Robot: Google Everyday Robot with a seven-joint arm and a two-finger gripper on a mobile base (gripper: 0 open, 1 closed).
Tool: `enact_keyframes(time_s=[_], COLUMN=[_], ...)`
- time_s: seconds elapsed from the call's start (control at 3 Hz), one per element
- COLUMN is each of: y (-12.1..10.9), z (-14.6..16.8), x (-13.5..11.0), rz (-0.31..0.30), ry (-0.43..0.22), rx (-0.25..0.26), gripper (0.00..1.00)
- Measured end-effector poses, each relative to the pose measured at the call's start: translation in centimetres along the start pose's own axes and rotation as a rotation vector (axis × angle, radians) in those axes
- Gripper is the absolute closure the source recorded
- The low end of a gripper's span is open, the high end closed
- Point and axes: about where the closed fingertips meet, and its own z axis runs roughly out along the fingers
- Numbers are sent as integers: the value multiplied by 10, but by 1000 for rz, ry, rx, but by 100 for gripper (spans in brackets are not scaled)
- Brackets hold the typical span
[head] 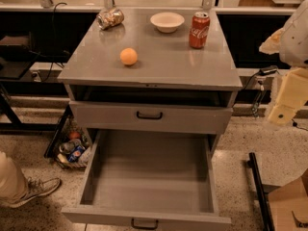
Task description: Place orange into middle drawer
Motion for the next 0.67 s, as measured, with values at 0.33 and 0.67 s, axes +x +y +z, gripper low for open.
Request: enact_keyframes(time_s=[0.33,0.67], y=[0,-12], z=[0,10], x=[0,-7], rz=[0,12], ry=[0,-45], rx=[0,31], gripper=[0,0])
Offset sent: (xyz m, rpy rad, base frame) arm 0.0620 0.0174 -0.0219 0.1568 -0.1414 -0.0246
